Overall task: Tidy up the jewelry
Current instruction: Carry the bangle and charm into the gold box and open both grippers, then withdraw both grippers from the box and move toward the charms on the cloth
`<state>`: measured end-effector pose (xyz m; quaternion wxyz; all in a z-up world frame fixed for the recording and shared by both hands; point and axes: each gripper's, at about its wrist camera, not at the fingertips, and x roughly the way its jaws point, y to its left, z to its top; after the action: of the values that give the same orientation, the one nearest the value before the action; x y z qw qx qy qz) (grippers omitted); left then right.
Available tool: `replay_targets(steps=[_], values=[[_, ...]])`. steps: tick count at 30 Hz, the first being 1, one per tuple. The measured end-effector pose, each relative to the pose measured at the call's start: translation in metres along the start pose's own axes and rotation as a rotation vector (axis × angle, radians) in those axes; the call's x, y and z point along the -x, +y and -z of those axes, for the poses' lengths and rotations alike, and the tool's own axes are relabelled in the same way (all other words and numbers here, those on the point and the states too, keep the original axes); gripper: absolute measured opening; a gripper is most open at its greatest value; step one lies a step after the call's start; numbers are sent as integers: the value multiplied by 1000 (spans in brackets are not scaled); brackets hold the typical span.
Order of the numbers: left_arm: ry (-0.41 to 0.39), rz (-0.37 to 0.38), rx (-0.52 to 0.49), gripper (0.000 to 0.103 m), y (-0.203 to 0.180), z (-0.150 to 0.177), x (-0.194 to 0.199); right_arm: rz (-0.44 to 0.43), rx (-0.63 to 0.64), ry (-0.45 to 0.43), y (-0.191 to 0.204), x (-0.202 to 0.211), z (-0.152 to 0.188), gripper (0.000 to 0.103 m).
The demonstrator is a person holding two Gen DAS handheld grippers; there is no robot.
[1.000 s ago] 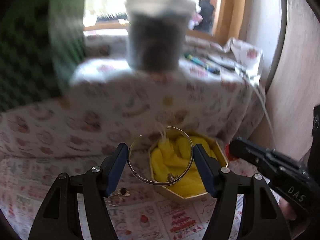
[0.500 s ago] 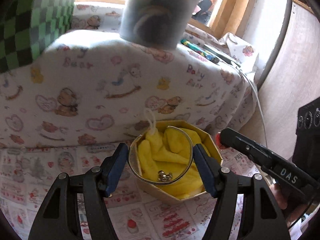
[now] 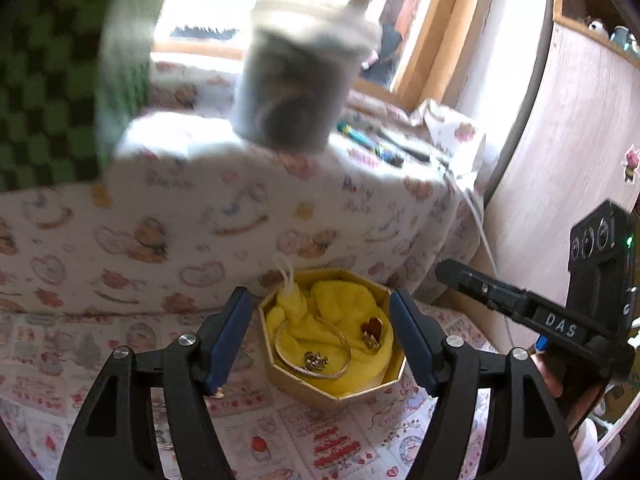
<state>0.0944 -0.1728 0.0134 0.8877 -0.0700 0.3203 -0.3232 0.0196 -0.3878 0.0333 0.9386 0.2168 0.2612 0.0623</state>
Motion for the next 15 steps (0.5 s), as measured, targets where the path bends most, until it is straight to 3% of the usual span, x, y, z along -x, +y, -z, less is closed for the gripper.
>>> replay_targets(steps=[4,7,11,15], values=[[-56,-68,0,70,2,-4,28,-8,26,-19,9,10,2,21],[-155,-183,18,72,5,-2,66,-26,62,-34,23,18,6,22],[-280,-247,-82,82,-2,5,122,-58,119,-38,43,27,17,28],[-383,-332,-184,90,-8,19,151,-61,189,-40,65,28,29,34]])
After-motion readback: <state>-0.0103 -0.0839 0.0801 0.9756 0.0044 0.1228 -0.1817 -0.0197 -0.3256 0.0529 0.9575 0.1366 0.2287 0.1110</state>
